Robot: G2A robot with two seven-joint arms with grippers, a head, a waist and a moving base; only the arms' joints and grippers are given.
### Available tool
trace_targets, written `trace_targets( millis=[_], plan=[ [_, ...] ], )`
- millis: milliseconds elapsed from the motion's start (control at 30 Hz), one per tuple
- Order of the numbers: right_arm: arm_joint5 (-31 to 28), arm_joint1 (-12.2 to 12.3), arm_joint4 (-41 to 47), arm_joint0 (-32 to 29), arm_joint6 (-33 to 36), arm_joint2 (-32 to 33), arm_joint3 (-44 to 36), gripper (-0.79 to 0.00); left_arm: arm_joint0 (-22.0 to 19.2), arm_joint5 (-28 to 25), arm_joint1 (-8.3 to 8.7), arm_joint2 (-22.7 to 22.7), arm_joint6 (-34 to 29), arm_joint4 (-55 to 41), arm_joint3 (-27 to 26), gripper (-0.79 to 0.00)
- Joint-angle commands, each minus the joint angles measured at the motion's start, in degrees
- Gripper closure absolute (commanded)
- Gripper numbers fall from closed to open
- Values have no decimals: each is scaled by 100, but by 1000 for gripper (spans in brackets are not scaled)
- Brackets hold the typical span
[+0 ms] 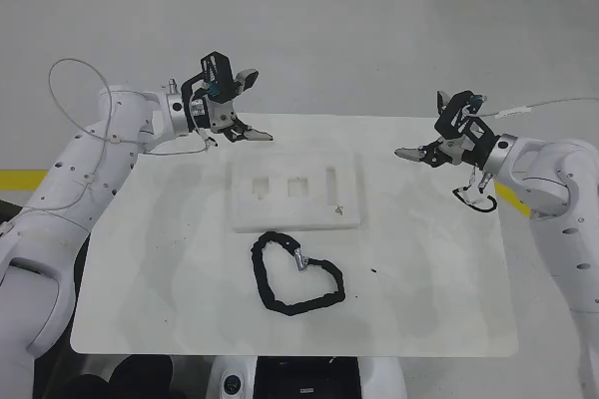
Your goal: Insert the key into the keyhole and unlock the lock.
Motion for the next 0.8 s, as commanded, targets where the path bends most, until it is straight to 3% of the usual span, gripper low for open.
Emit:
trace_targets(
  millis=[0, 500, 767],
  plan=[
    [0, 0, 0, 0, 0, 0, 0, -785, 0, 0, 0, 0, 0, 0, 0, -784],
    [27, -24, 214, -78, 121, -125, -17, -785, 0, 0, 0, 0, 0, 0, 0, -785],
    [-118, -103, 1788, 327, 1814, -685, 137, -785, 0, 0, 0, 0, 0, 0, 0, -785]
  ],
)
